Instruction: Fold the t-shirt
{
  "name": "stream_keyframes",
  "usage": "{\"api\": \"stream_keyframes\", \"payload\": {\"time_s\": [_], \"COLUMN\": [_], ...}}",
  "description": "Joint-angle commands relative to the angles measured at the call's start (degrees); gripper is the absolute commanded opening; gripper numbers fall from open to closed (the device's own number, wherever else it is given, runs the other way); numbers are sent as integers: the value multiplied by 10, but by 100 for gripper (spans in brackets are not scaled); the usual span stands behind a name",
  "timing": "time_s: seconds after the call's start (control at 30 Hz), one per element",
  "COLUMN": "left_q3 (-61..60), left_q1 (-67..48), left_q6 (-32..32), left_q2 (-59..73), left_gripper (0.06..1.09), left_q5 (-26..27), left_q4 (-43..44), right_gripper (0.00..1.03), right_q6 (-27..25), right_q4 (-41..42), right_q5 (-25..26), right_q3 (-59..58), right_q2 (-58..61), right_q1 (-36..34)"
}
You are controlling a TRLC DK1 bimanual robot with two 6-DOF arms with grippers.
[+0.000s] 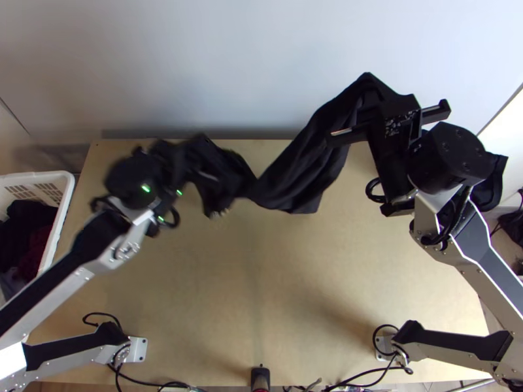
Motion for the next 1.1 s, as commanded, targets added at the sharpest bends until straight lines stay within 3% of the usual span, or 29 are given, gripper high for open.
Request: {"api": "stream_keyframes", "payload": {"time_s": [0.0, 0.4, 0.63, 0.73, 0.8, 0.87, 0.93, 0.97, 1.07], "left_q3": [62, 67, 85, 120, 149, 166, 168, 170, 174], "left_q1": [90, 238, 319, 358, 378, 383, 382, 378, 367], "left_q6": [-36, -67, -52, -63, -73, -74, -74, -73, -78], "left_q2": [-3, 41, 135, 186, 208, 219, 220, 220, 206], "left_gripper": [9, 9, 12, 24, 38, 61, 94, 105, 105], "left_q5": [66, 188, 195, 195, 196, 196, 196, 196, 197], "left_q4": [-50, -108, -129, -147, -169, -194, -215, -227, -248], "right_gripper": [3, 3, 3, 3, 3, 3, 3, 3, 3], "right_q6": [0, -4, -2, -3, -3, -3, -3, -3, -2], "right_q4": [-1, -1, -1, -1, -1, -1, -1, -1, -1], "right_q5": [0, 0, -1, 0, 0, 0, 0, -1, -1], "right_q3": [10, 14, 13, 12, 10, 7, 4, 3, 3], "right_q2": [4, 1, 6, 6, 6, 4, 3, 3, 5], "right_q1": [-1, -10, -5, -5, -5, -5, -5, -4, -4]}}
